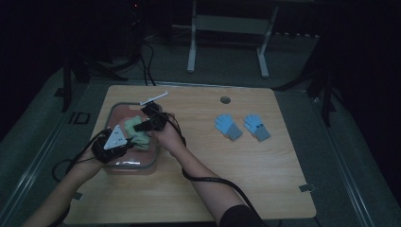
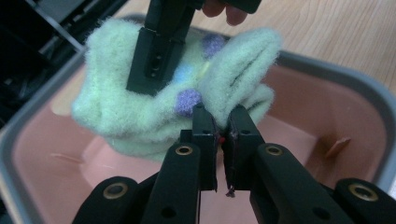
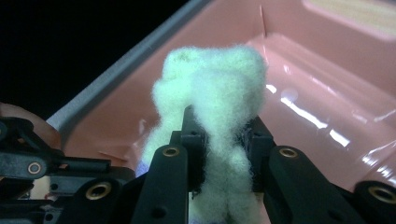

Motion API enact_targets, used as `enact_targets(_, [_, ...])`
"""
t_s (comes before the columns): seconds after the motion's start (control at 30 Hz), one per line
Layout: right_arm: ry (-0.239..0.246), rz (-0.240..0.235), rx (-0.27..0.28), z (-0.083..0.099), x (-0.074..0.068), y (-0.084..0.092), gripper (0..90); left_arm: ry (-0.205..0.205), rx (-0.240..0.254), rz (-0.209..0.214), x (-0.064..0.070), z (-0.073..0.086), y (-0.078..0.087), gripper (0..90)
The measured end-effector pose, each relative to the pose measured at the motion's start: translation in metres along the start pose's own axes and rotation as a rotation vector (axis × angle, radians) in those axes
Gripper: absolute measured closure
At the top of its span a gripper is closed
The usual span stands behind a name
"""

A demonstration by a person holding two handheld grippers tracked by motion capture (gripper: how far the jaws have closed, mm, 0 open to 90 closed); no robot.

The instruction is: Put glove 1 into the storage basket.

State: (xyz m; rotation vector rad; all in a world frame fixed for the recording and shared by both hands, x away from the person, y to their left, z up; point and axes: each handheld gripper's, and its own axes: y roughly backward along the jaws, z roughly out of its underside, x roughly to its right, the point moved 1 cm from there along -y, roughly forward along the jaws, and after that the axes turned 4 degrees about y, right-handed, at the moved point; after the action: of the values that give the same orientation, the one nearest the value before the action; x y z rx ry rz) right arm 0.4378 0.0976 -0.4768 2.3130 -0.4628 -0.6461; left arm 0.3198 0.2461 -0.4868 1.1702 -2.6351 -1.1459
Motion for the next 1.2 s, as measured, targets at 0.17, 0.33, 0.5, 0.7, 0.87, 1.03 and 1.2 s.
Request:
enact_targets(0.17, [-0.012, 0.032, -0.037, 0.003, 0.005, -0.011, 75.6, -0.012, -0.018, -0.008, -0.002, 0.005, -0.008, 84.0])
enact_targets(0.33, [-0.011, 0.054, -0.100, 0.003, 0.007, -0.023, 75.1, -0.037, -0.078, 0.017, -0.001, 0.007, -0.018, 82.8])
enact_targets(0.5, [0.003, 0.084, -0.151, 0.003, 0.003, -0.034, 72.3, -0.046, -0.112, 0.032, -0.001, 0.007, -0.021, 76.8])
enact_targets(0.7, [0.013, 0.115, -0.195, 0.003, -0.005, -0.044, 57.2, -0.022, -0.145, -0.005, 0.002, 0.009, -0.024, 48.2])
enact_targets(0.87, [-0.014, 0.095, -0.170, 0.001, -0.003, -0.040, 43.6, 0.020, -0.135, -0.136, 0.002, 0.007, -0.021, 24.4])
enact_targets(1.03, [-0.020, 0.068, -0.120, -0.004, -0.007, -0.027, 37.1, 0.088, -0.099, -0.154, -0.007, 0.001, -0.004, 21.8])
enact_targets(1.2, [-0.005, 0.032, -0.055, -0.007, -0.014, -0.003, 29.6, 0.168, -0.048, -0.178, -0.009, -0.005, 0.016, 16.9])
